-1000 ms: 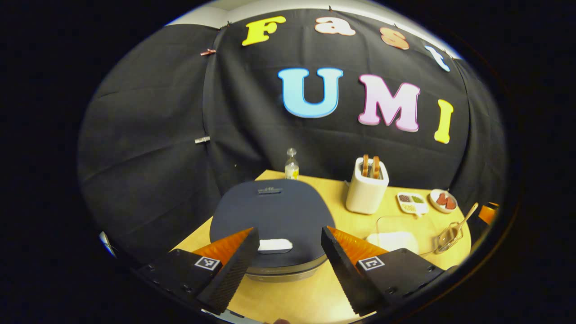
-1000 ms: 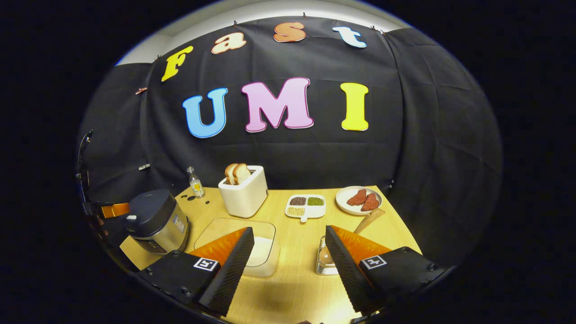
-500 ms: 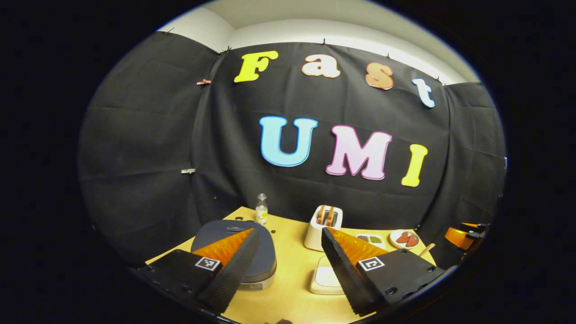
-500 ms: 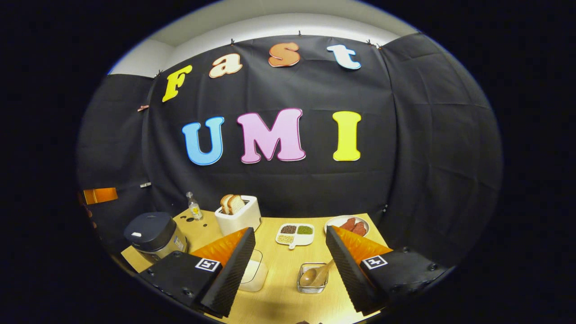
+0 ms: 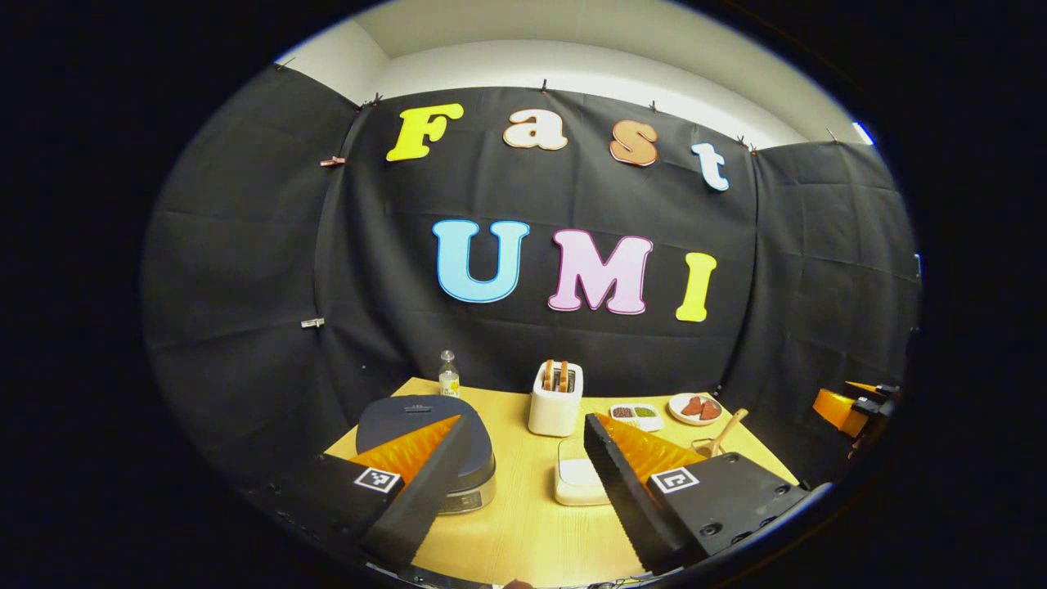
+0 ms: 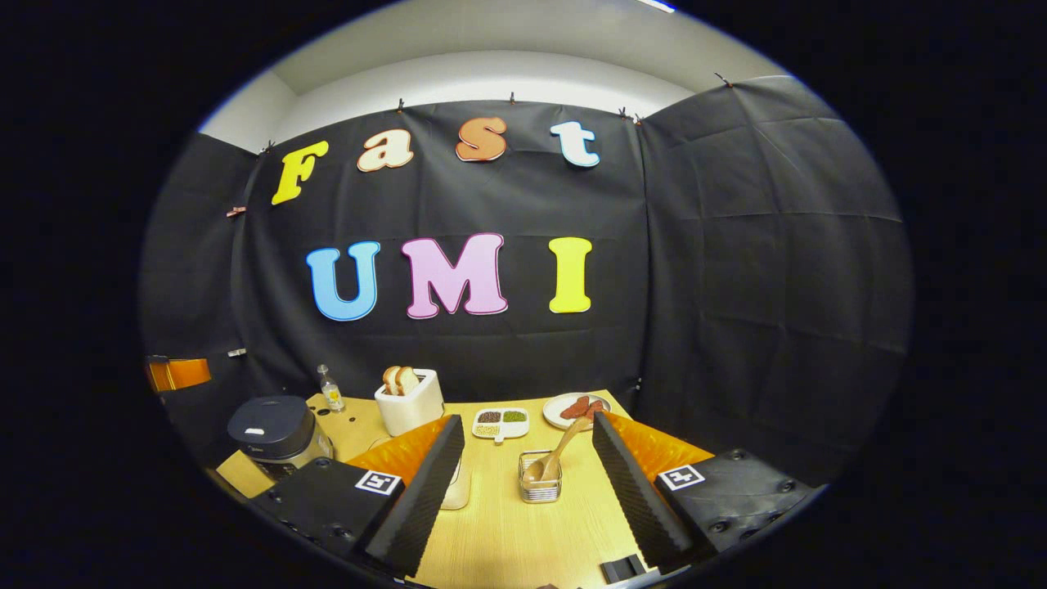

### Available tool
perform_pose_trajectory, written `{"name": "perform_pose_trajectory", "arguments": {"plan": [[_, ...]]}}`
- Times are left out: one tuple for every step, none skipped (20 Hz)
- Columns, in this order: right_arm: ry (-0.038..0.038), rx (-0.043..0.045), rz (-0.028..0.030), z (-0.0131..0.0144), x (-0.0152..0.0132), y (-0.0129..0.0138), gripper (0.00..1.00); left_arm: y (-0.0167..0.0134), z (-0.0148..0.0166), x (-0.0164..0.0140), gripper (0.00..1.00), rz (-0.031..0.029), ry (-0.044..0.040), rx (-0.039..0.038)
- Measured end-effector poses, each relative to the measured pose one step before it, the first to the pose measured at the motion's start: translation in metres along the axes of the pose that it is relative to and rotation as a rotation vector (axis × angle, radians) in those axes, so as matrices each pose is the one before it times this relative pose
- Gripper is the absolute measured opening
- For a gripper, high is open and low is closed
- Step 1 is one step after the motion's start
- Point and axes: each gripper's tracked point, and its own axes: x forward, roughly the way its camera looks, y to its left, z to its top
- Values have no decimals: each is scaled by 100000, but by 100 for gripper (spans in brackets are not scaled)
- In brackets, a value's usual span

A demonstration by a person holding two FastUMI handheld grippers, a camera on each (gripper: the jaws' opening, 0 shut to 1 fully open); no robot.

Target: Close the left gripper, press the button to open the rice cooker; take a wooden spoon from the chopstick holder with the right hand, scoop a spoonful of rice and pour it into the rice cooker, then put the wooden spoon back into the chopstick holder.

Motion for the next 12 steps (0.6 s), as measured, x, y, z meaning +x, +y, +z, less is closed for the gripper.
{"name": "perform_pose_trajectory", "arguments": {"plan": [[-412,-348,442,-66,-1120,417,98,143,-297,-629,95,-1359,119,-617],[-226,256,1010,30,-1135,590,98,349,-113,-682,95,-245,243,-673],[-757,272,807,298,-929,693,98,403,73,-683,95,124,-429,-266],[-1100,-258,307,307,-891,331,98,339,262,-596,95,386,-968,214],[-463,-534,-40,18,-492,48,98,420,54,-474,95,532,-575,515],[389,-85,16,-142,-448,185,98,345,-40,-399,95,538,28,715],[517,523,236,-120,-408,368,98,353,-211,-343,95,655,181,671],[414,1005,249,34,-380,353,98,319,-32,-245,95,622,119,525],[-107,758,130,162,-166,311,98,336,27,-301,95,478,-256,313],[63,450,-116,5,-126,185,98,320,91,-286,95,416,-377,141],[39,265,-69,-30,-202,156,98,317,-112,-320,95,471,-356,213],[104,196,14,-111,-59,156,98,313,-61,-212,96,601,-31,233]]}}
